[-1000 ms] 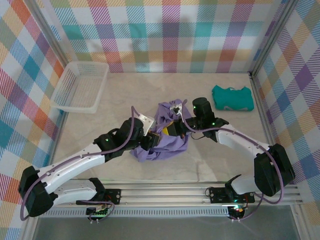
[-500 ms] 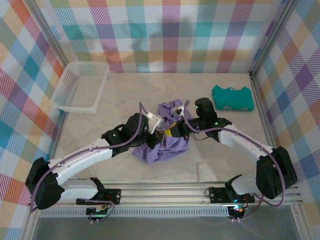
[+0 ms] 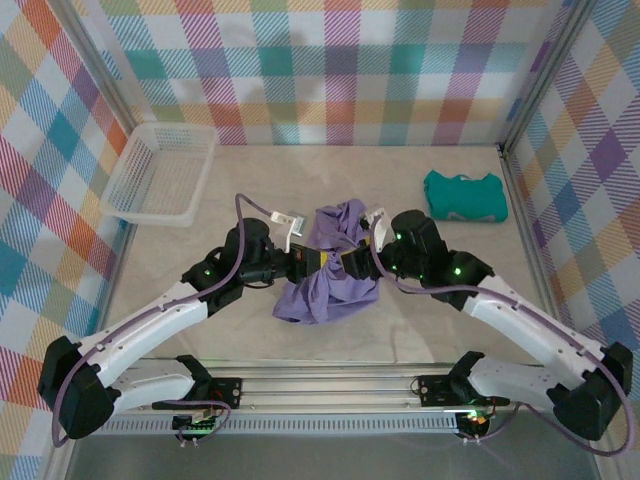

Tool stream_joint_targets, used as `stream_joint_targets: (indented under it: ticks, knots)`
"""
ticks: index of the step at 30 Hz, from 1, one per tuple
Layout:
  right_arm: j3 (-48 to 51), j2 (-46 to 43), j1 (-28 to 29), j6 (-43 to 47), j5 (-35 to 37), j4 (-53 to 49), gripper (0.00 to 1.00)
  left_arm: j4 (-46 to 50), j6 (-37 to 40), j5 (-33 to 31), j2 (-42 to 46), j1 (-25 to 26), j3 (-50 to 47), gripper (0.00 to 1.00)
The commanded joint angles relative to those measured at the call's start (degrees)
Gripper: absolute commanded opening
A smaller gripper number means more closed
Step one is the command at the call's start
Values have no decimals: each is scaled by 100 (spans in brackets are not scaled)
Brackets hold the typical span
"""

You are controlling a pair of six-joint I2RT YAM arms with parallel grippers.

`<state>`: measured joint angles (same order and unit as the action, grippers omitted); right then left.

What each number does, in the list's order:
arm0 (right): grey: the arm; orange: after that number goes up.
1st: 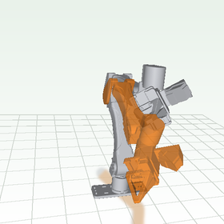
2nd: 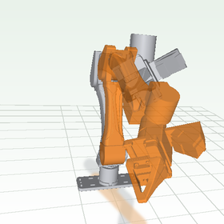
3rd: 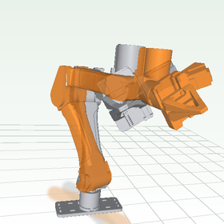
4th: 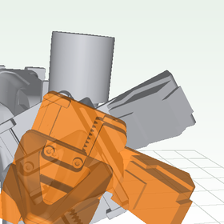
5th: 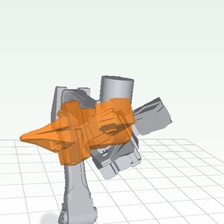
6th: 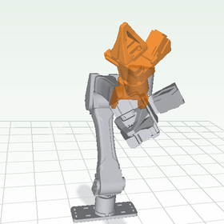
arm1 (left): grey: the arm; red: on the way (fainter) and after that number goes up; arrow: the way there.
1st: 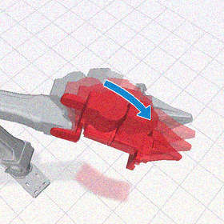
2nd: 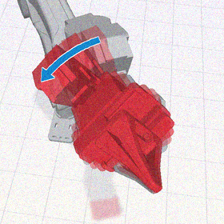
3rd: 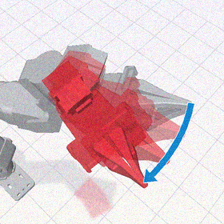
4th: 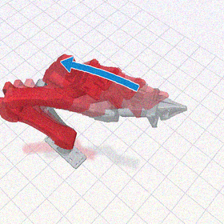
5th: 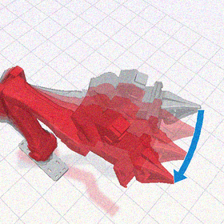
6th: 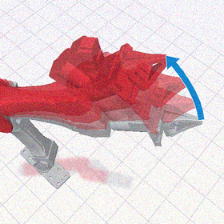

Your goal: Fold the inside-out t-shirt

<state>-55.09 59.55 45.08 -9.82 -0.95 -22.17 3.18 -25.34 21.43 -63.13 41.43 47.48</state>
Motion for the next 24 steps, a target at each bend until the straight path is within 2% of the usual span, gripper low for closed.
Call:
stream_joint_targets:
  ticks: [1,5,9,10,12,15,16,19,21,24]
  knots:
    - [272,-45,235,-229,381,29,63,-237,-274,28,151,-54,-113,0]
    - [458,133,258,-386,224,345,60,-225,-260,-42,213,-53,-168,0]
    - [391,481,247,-361,150,620,53,-178,-207,-52,316,-54,-210,0]
    - [336,573,239,-345,146,655,48,-162,-184,-66,357,-52,-233,0]
    - [321,587,148,-352,24,763,29,-64,-138,-193,427,-52,-259,0]
    - [634,194,-391,-528,-903,1225,6,201,-67,-613,555,-62,-308,0]
    - [835,22,-629,-615,-1515,1587,1,331,-71,-861,586,-74,-303,0]
    - [1347,-243,-1088,-880,-3146,2799,0,763,-102,-1495,532,-121,-231,0]
    - [1501,-205,-1198,-1078,-3800,3406,0,895,13,-1535,436,-127,-175,0]
    - [1582,-57,-1247,-1188,-4260,3865,0,866,180,-1268,363,-131,-147,9]
